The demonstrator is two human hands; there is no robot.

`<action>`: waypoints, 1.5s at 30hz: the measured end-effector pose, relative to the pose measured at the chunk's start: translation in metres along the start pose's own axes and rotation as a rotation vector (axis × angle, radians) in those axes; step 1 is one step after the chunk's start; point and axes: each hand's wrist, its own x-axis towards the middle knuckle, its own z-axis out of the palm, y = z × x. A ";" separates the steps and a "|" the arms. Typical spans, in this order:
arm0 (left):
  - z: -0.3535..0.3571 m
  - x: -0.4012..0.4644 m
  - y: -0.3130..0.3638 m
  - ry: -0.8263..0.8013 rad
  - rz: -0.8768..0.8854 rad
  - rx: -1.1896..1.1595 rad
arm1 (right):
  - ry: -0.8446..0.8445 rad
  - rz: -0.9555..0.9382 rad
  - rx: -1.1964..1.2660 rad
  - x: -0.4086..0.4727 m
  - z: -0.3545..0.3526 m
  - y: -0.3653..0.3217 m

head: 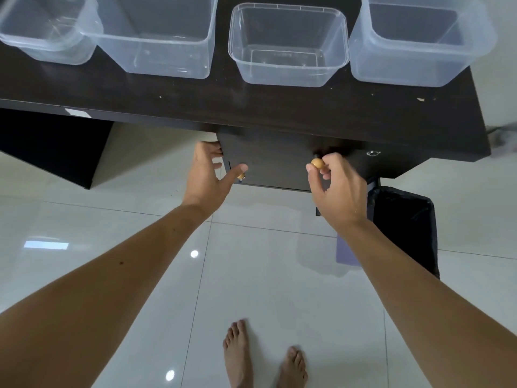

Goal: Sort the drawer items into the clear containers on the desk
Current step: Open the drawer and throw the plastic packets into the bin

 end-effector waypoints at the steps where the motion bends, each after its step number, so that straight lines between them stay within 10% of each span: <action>1: 0.000 -0.004 -0.002 0.007 0.004 0.001 | -0.009 0.000 0.018 -0.005 -0.003 -0.001; 45: -0.062 -0.177 -0.018 -0.255 0.014 0.306 | -0.247 0.122 0.084 -0.195 -0.098 -0.044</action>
